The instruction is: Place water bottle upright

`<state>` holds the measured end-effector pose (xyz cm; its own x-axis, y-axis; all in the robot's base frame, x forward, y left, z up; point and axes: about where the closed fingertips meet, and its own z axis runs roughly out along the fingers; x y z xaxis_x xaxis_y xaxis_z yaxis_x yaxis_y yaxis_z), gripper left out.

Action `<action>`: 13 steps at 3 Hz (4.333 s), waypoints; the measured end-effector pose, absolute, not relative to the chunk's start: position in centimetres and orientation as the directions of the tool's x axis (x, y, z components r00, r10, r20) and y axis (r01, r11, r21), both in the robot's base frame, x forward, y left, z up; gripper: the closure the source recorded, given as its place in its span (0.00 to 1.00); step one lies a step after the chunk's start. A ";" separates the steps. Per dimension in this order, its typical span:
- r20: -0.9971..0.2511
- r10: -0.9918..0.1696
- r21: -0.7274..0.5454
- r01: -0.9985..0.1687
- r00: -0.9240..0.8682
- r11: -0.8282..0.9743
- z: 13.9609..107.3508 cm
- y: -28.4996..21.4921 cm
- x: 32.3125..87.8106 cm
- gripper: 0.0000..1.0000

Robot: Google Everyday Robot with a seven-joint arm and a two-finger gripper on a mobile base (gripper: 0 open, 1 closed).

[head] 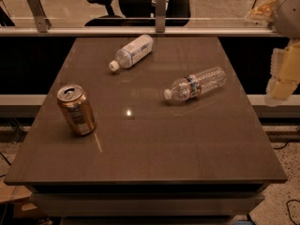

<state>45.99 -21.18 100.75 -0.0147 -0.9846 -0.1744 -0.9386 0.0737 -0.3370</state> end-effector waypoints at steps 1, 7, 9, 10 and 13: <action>-0.135 -0.988 -0.343 -0.939 0.075 -0.024 101.1 -20.5 47.9 0.00; -0.130 -0.974 -0.238 -0.959 0.187 -0.152 91.4 -16.3 56.5 0.00; -0.073 -0.987 -0.274 -0.955 0.140 -0.115 85.8 -14.9 59.9 0.00; -0.068 -0.988 -0.269 -0.956 0.140 -0.117 85.9 -14.8 59.7 0.00; -0.074 -0.989 -0.189 -0.975 0.130 -0.114 82.9 -14.9 59.0 0.19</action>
Offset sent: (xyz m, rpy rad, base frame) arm 0.0641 0.0181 -0.0090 -0.1086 0.0496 0.2327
